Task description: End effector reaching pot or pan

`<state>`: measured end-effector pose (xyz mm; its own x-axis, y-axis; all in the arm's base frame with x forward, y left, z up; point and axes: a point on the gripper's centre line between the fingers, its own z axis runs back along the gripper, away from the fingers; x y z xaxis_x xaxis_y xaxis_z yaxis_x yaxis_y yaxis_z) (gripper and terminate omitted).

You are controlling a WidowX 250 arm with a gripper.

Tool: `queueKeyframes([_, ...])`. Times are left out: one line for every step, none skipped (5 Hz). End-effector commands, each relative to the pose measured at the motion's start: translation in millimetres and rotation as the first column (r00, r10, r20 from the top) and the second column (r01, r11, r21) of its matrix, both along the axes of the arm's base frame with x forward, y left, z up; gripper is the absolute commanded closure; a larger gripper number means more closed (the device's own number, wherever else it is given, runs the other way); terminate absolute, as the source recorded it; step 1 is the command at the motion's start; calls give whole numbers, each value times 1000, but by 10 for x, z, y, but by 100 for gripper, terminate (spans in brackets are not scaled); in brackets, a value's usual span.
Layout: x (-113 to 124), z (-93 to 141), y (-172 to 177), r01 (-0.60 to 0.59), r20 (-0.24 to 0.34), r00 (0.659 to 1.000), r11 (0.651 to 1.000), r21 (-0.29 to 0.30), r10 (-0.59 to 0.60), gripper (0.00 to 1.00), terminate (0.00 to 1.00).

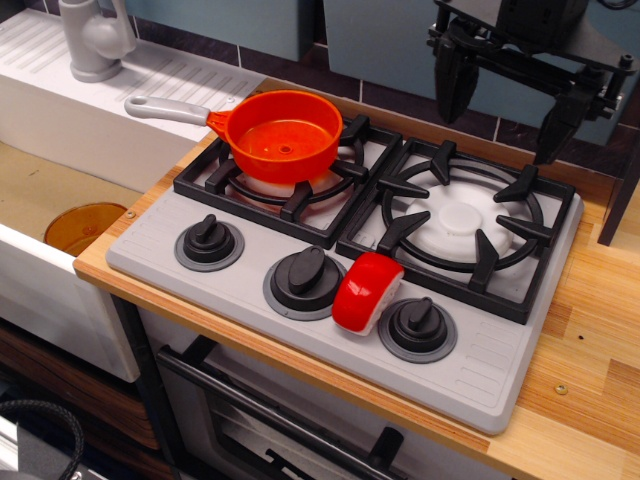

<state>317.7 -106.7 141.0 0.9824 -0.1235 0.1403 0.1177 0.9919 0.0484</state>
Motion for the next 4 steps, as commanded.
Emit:
queueKeyframes([0,0,0,0,0,1000,1000,0,0,0,0])
queueKeyframes([116,142,183,45,43,998,995,91,-49,0,0])
queueKeyframes([225,248,326,85,87,992,988,129,-96,0,0])
queueKeyframes([356,307,479,128,121,981,977,170,-149,0,0])
